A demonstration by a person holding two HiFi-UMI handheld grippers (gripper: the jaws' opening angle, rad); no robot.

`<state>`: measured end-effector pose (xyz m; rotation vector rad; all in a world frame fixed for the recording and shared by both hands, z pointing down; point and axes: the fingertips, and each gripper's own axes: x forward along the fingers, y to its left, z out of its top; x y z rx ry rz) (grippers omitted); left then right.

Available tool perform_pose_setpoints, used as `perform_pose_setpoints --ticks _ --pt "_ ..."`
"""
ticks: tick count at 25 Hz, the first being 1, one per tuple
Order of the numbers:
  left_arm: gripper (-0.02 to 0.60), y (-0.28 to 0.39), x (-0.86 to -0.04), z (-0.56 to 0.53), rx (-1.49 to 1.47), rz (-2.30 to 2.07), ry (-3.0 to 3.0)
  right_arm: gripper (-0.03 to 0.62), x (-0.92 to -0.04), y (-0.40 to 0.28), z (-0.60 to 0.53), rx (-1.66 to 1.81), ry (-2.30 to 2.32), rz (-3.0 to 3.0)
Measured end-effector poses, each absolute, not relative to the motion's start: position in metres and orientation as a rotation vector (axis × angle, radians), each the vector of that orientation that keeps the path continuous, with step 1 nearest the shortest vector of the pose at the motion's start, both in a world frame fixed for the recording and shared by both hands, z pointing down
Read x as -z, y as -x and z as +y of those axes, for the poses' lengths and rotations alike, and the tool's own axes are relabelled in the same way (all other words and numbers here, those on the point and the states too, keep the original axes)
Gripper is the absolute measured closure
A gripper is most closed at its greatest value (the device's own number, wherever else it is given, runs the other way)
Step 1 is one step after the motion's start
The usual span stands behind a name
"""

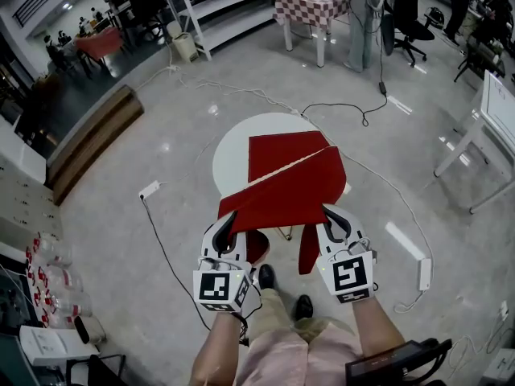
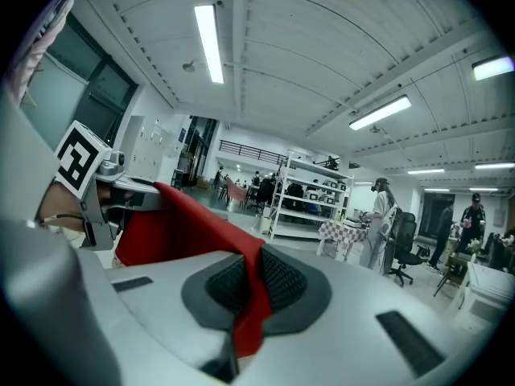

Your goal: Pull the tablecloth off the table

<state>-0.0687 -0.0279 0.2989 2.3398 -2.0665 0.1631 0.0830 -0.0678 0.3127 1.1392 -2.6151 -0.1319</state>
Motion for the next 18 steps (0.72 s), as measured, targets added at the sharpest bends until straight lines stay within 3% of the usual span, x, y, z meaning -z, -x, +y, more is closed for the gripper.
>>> perform_pose_setpoints --ticks 18 --pt "0.549 0.058 -0.289 -0.017 -0.163 -2.089 -2.344 0.571 -0.305 -0.094 -0.059 0.086 -1.182 -2.668"
